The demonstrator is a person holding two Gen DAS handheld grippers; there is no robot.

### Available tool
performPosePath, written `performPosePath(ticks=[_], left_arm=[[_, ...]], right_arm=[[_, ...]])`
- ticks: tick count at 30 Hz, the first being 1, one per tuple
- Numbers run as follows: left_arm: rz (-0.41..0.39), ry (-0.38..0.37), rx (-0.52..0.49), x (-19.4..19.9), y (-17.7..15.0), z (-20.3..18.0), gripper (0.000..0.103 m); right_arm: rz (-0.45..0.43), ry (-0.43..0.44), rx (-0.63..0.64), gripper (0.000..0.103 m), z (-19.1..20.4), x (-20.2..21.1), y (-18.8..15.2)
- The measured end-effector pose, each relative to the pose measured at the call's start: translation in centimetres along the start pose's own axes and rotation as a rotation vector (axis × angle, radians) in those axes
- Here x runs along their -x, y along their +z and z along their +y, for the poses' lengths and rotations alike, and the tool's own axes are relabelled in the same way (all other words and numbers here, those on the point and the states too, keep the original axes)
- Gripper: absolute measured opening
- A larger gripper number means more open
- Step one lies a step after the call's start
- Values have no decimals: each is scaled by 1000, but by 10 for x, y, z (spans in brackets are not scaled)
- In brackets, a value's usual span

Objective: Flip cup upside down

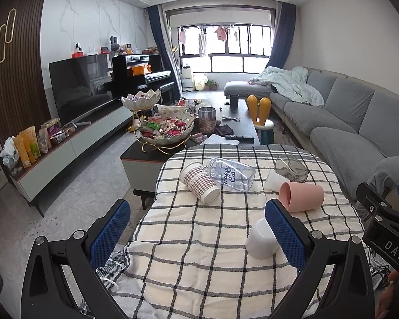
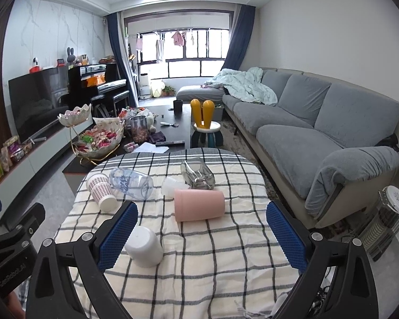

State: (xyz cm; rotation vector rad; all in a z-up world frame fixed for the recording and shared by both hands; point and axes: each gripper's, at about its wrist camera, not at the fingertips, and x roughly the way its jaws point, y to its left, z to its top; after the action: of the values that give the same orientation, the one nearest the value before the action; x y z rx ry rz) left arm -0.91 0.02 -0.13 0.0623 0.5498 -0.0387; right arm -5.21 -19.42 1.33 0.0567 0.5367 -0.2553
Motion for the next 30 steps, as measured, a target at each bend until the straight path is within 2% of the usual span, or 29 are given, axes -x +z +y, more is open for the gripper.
performPosePath(ticks=[30], left_arm=[[13,0,6,-3,-1,5,103]], right_arm=[[9,6,-3,98,0,1,2]])
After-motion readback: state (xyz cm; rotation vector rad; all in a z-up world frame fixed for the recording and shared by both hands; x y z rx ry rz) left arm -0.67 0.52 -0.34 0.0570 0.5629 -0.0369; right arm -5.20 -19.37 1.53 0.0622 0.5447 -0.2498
